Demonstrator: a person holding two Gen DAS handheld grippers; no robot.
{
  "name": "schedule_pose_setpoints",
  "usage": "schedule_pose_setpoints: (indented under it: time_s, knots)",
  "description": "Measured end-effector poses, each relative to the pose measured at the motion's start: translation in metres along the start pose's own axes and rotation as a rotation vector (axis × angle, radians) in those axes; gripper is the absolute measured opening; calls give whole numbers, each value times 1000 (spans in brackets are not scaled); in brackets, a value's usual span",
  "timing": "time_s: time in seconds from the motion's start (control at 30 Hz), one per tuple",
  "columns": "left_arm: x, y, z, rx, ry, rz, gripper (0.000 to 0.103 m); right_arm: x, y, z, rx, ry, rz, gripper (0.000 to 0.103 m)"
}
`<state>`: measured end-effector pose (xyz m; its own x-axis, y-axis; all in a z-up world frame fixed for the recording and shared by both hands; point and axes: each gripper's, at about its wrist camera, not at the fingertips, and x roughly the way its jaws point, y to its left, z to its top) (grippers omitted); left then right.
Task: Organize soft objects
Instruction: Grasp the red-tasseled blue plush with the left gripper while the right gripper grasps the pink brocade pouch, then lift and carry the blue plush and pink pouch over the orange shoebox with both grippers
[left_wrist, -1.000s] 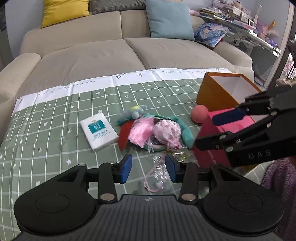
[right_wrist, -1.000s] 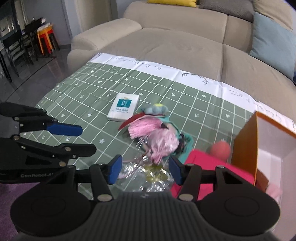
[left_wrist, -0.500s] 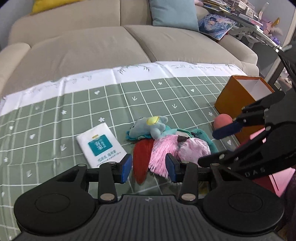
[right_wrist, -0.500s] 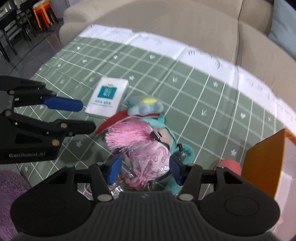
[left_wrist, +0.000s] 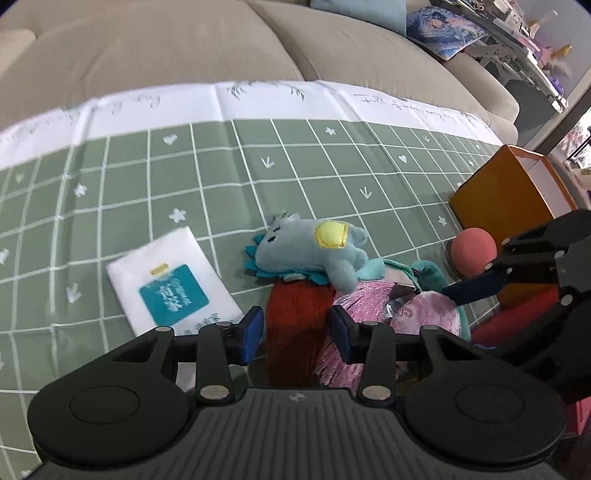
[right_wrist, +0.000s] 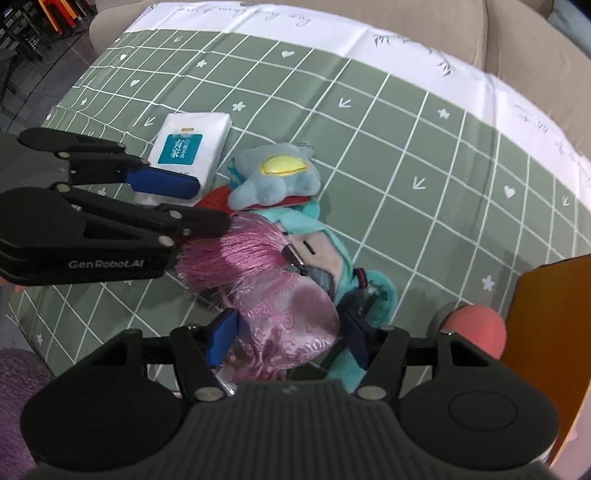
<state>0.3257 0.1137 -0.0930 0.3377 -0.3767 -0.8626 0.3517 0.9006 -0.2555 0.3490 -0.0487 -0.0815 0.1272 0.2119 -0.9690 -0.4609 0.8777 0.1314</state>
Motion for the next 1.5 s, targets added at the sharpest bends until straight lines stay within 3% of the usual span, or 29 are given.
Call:
schedule_pose_setpoints:
  time_s: [0.23,0.53,0.93,1.2,1.5]
  knots:
    - [10,4,4,-50,27,-49,58,10,4,0,-5,26,-1,59]
    - [4,-18,2,31,-7,-2,18,10,8,-5,-32,22,-2,53]
    - [-51,-35,-8,60,-125,78,16,-9,23,-14,-69,-39,-21,51]
    - [-81,-36,-21,47,-151,129,17,-35,45,-22,-114,-81,-9,51]
    - [-110,-45,-74,-32,-138,174,17,-45,74,-62,-102,-86,68,51]
